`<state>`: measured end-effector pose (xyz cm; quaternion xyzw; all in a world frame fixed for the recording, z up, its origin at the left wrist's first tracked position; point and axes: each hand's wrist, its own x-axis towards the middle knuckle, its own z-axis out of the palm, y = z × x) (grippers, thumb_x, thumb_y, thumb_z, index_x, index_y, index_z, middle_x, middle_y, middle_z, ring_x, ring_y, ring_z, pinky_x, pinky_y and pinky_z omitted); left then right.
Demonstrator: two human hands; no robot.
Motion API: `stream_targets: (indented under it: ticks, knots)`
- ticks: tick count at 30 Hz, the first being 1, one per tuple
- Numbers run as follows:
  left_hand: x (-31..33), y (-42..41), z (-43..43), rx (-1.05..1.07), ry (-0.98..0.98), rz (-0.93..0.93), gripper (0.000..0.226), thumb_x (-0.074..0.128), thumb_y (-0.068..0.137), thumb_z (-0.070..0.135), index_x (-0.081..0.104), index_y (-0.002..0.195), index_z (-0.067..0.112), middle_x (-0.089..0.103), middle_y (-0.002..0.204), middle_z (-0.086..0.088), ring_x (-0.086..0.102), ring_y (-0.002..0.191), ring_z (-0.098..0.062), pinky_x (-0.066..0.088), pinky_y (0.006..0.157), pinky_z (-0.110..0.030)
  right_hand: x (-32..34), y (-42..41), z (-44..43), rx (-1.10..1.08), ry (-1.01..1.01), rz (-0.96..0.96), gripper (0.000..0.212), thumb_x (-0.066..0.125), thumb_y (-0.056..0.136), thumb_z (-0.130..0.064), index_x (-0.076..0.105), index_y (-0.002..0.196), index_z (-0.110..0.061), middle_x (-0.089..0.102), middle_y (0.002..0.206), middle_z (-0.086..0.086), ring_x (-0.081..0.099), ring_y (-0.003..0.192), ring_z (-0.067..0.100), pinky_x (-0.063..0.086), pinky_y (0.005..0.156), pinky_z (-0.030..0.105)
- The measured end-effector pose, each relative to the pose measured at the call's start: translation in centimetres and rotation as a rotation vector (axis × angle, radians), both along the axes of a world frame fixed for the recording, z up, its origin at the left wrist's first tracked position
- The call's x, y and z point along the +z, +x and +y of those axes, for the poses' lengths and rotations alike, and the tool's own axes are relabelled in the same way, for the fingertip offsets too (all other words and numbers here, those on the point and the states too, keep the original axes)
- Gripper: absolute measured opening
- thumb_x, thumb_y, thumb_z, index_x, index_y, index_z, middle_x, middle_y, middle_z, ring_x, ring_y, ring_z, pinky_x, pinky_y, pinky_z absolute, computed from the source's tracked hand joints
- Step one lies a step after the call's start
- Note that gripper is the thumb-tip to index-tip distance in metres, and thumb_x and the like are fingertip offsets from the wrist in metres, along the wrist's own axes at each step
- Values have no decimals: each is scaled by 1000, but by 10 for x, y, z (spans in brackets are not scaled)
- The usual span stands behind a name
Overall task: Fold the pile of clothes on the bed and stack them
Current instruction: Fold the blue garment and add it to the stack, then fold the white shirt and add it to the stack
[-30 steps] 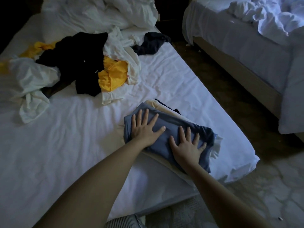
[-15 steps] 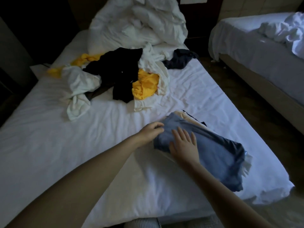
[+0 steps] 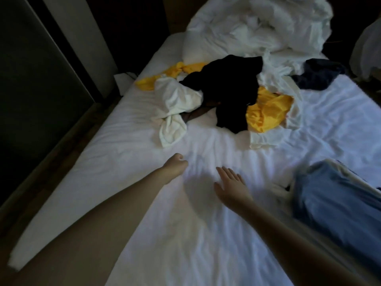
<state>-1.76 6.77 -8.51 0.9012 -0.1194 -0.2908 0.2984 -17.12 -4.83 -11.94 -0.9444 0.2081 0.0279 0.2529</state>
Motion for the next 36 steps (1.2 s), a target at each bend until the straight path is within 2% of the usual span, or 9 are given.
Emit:
stream_targets:
  ticks: [5,9,13,16,24,29,31,34,36]
  knots:
    - [-37,58,11,132,35,-127,59,48,91,20,28,145,12,37,145,-12,42,128,-33,43,102,-41,-41,36,10,-33,-86,-28,77,0,82,-49,17,150,-18,12,158,2,8,146,17,-3,115,29]
    - [-65,87,-3,230,-31,-342,60,50,92,20,27,147,18,34,149,-9,37,130,-37,35,105,-40,-62,35,14,-112,-233,-223,56,34,84,-37,58,127,-10,57,132,9,54,123,29,19,105,34]
    - [-88,93,-13,254,11,-627,32,49,93,21,59,123,18,53,131,-9,49,112,-34,39,90,-37,-69,39,12,-129,-272,-299,53,39,81,-35,61,123,-11,60,128,8,56,120,27,24,103,34]
    - [-96,86,-15,246,-59,-726,24,49,91,9,67,107,7,64,112,-14,57,102,-33,40,84,-36,-72,41,12,-118,-286,-285,53,39,82,-35,62,123,-11,60,129,8,56,120,27,24,103,34]
    - [-85,19,7,6,-71,-644,32,36,73,27,60,70,6,65,80,-18,61,78,-38,41,65,-38,-70,38,14,-133,-288,-272,51,38,83,-31,63,120,-7,61,126,10,57,118,29,24,104,36]
    - [-60,-27,21,-134,127,-450,46,24,74,35,58,82,5,67,98,-17,59,95,-38,42,73,-35,-60,29,19,-102,-243,-201,50,37,80,-27,65,116,-7,66,118,11,64,108,30,27,98,35]
    - [-48,-45,24,-188,139,-250,44,27,82,34,60,89,5,67,104,-15,60,99,-35,44,76,-32,-58,18,26,-35,-220,-174,51,39,77,-28,63,119,-10,66,118,9,65,107,29,28,98,34]
    - [-9,-52,17,-95,-56,126,28,40,87,14,58,66,8,62,65,-9,58,63,-25,41,57,-25,-45,2,44,94,-86,-204,61,48,78,-28,45,137,-12,58,131,4,58,117,26,28,102,31]
    - [21,-56,13,-134,-91,181,32,41,81,-1,47,53,12,48,45,-3,45,45,-15,30,47,-21,-25,-10,58,15,294,-214,78,63,79,-24,21,145,-30,49,137,-4,48,124,19,34,103,29]
